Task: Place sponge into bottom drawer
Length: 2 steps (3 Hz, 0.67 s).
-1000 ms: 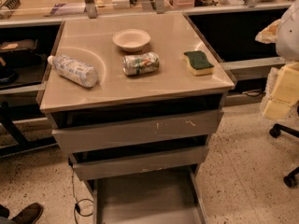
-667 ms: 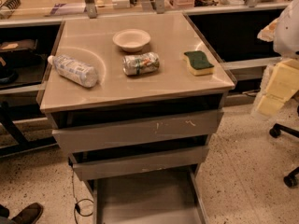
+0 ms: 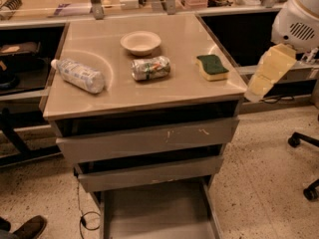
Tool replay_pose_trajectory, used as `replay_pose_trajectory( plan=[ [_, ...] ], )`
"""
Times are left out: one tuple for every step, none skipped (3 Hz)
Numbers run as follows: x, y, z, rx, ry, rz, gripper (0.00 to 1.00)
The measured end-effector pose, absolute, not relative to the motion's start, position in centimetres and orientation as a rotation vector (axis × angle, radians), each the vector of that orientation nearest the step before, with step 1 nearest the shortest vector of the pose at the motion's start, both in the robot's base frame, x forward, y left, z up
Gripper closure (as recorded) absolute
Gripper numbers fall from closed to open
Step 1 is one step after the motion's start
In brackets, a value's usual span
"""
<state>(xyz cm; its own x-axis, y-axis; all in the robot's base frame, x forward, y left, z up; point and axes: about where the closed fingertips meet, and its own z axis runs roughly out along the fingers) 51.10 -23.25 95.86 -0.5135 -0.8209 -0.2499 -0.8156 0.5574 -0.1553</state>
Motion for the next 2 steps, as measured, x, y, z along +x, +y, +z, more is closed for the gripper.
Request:
replay_pose_trajectory(
  plan=[
    [54.2,-23.1,94.0,-1.301,2.579,0.019,0.0],
    [57.4,-22.3,92.1,-1.279,2.637,0.053,0.0]
  ],
)
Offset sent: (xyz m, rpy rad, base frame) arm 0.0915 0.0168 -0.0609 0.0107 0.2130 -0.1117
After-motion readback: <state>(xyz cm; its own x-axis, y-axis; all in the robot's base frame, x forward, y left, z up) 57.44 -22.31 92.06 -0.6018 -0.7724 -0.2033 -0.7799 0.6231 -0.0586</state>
